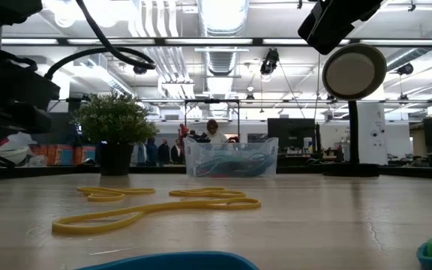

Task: Pick and place rubber bands into bin
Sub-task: Put the blue rubberband into the transparent bin

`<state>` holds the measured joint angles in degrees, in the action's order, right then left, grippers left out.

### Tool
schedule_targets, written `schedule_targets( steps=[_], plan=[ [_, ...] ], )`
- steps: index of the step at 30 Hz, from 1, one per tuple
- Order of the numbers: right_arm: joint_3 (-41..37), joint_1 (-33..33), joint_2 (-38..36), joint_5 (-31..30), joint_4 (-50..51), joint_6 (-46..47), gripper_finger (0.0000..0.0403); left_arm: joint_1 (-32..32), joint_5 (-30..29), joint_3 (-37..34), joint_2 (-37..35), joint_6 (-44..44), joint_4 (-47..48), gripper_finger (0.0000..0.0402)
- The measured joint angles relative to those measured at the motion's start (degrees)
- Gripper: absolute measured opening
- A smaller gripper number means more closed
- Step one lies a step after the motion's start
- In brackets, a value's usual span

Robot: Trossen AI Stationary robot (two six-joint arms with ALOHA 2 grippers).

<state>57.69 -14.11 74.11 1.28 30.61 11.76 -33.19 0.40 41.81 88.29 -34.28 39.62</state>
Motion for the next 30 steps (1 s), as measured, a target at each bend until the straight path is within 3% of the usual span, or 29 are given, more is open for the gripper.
schedule_targets(
  steps=[7, 21, 24, 30],
  plan=[
    [0.0, 0.0, 0.0, -0.7, 0.0, 0.6, 0.0059, 0.0, -0.7, -0.1, 0.0, -3.0, -0.2, 0.0006],
    [0.0, 0.0, 0.0, -1.5, -0.1, 1.8, 0.0059, 0.0, -4.4, 2.0, -1.2, -6.0, -0.4, 0.0],
    [0.0, 0.0, 0.0, -1.5, -0.2, 1.8, 0.0059, 0.1, -9.7, 2.9, -2.0, -6.7, -2.1, 0.0],
    [0.0, 0.0, 0.0, -1.5, -1.7, 1.7, 0.0059, -0.2, -14.1, 5.3, -4.0, -7.4, -1.5, 0.0]
  ],
)
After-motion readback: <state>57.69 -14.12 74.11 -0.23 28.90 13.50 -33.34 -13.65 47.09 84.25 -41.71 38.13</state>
